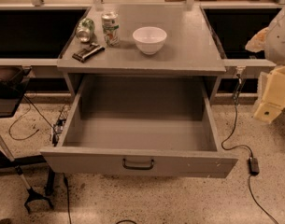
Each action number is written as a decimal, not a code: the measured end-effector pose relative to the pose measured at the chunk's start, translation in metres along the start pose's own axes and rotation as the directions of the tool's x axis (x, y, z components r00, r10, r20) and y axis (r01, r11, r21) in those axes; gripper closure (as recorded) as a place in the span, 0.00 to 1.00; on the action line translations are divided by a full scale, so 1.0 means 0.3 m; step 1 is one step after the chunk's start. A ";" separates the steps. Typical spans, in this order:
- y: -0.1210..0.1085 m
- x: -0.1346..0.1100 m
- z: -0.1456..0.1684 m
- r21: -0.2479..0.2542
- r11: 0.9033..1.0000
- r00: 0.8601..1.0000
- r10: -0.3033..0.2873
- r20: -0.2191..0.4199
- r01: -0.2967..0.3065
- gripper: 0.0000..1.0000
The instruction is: Place green can into top drawer
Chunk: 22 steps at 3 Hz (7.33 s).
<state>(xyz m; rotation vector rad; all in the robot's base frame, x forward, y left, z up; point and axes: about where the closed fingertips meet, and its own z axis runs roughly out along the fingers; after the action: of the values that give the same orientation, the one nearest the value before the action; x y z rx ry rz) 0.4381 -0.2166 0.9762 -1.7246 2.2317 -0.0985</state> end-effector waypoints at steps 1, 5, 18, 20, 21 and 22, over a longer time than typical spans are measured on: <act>0.000 0.000 0.000 0.000 1.000 1.000 0.000 0.000 0.000 0.00; -0.093 -0.704 -0.156 0.170 0.983 0.925 0.000 0.380 -0.070 0.00; -0.715 -1.698 0.373 0.454 0.890 0.928 -0.133 0.348 -0.043 0.00; -0.788 -1.645 0.536 0.417 0.902 0.948 -0.027 0.318 -0.114 0.00; -0.840 -1.636 0.639 0.376 0.920 0.953 -0.011 0.301 -0.108 0.00; -0.880 -1.638 0.727 0.337 0.938 0.960 -0.012 0.281 -0.087 0.00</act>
Offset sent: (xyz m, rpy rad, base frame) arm 0.0239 0.0723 0.0491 0.1461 -0.1834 -0.0047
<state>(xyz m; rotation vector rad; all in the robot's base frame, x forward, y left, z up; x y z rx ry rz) 0.8560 0.2106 0.9360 -1.4094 1.9071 -0.2125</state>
